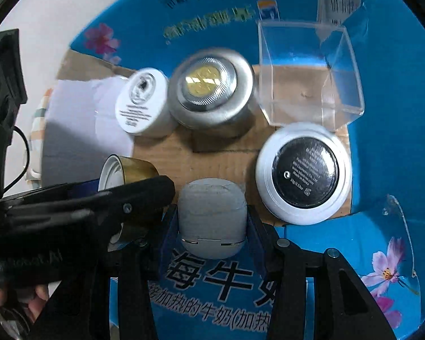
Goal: Organize rigid objects
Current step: 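Lower the round tin and earbud case into the box and open both tools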
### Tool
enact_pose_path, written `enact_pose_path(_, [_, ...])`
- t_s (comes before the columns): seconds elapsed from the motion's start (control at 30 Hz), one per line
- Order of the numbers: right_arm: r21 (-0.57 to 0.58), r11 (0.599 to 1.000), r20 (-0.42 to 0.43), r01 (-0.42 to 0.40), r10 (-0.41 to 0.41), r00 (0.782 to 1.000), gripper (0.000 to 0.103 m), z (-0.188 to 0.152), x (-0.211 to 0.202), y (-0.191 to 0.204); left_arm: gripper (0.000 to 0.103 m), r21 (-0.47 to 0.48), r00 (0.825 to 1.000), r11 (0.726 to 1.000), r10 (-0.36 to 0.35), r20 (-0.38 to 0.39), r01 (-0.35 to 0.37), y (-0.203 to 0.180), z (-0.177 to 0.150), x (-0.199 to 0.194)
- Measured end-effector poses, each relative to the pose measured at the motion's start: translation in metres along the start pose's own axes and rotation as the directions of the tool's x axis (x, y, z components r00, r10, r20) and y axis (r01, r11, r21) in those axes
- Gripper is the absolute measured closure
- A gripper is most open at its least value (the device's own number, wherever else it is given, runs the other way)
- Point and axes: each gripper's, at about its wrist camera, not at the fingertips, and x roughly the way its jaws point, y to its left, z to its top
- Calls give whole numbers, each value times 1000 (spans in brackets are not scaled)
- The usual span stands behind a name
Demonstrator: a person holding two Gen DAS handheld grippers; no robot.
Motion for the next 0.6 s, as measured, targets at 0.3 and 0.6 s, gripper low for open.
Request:
enact_pose_path(0.3, [-24,998,-54,54,-55,997,52,-2,21,-3,40,-6,996,1000,11,-87,-12,6,-5,25])
enact_pose_path(0.6, [-44,995,-32,94,-96,995,34,0,11,11,29,-7,994,1000,18,-107,-19,13,-7,24])
